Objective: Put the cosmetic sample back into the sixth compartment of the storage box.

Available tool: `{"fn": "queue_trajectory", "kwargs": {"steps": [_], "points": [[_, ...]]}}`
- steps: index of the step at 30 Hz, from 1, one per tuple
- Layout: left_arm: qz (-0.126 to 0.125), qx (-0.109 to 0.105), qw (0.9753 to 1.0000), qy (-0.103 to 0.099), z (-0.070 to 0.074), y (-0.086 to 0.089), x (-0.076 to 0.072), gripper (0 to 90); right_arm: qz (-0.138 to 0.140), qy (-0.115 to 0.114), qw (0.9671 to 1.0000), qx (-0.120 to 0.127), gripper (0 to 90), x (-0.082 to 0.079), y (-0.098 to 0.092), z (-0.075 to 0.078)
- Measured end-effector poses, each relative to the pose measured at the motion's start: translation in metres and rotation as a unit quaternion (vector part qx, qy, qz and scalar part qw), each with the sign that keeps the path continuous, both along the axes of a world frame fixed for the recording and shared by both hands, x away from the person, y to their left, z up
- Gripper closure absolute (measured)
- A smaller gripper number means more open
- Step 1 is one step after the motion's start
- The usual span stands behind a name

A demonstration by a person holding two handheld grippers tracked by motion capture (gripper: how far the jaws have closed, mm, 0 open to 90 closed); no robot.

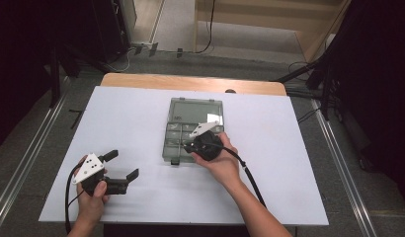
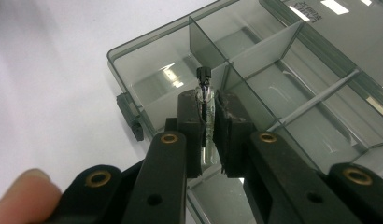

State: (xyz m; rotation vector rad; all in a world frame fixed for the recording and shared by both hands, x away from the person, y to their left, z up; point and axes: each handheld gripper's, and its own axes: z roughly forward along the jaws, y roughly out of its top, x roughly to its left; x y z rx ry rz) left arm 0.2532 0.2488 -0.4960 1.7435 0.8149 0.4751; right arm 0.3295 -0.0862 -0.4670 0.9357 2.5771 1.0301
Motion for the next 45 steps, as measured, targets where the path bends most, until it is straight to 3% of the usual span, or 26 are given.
{"fn": "queue_trajectory", "kwargs": {"steps": [8, 15, 19, 22, 24, 28, 31, 35, 45], "points": [[0.001, -0.001, 1.0, 0.001, 0.0, 0.0, 0.0, 0.0, -0.011, 0.001, 0.9999, 0.006, 81.3, 0.001, 0.0, -0.001], [0.0, -0.001, 1.0, 0.001, 0.0, 0.0, 0.0, 0.0, -0.018, -0.016, 0.9997, 0.009, 66.5, -0.001, -0.003, 0.002], [0.0, -0.001, 1.0, 0.0, 0.0, 0.0, 0.0, 0.0, -0.019, -0.024, 0.9993, 0.023, 53.2, -0.003, -0.007, 0.005], [0.0, -0.001, 1.0, 0.0, 0.0, 0.0, 0.0, 0.0, -0.021, -0.03, 0.9988, 0.034, 36.9, -0.006, -0.01, 0.007], [0.0, 0.0, 1.0, 0.0, 0.0, 0.0, 0.0, 0.0, -0.023, -0.03, 0.998, 0.051, 21.2, -0.008, -0.014, 0.009], [0.0, 0.0, 1.0, 0.001, 0.0, 0.0, 0.0, 0.0, -0.033, -0.03, 0.9969, 0.065, 1.2, -0.011, -0.02, 0.011], [-0.001, -0.006, 1.0, 0.003, 0.0, 0.001, 0.0, 0.0, -0.056, -0.043, 0.995, 0.07, 0.0, -0.014, -0.027, 0.012], [0.002, -0.013, 0.9999, 0.005, 0.0, 0.002, 0.001, 0.0, -0.06, -0.044, 0.9934, 0.087, 0.0, -0.016, -0.038, 0.013], [0.006, -0.001, 1.0, 0.003, 0.0, -0.001, 0.001, 0.0, -0.071, -0.051, 0.9901, 0.109, 0.0, -0.026, -0.064, 0.012]]}}
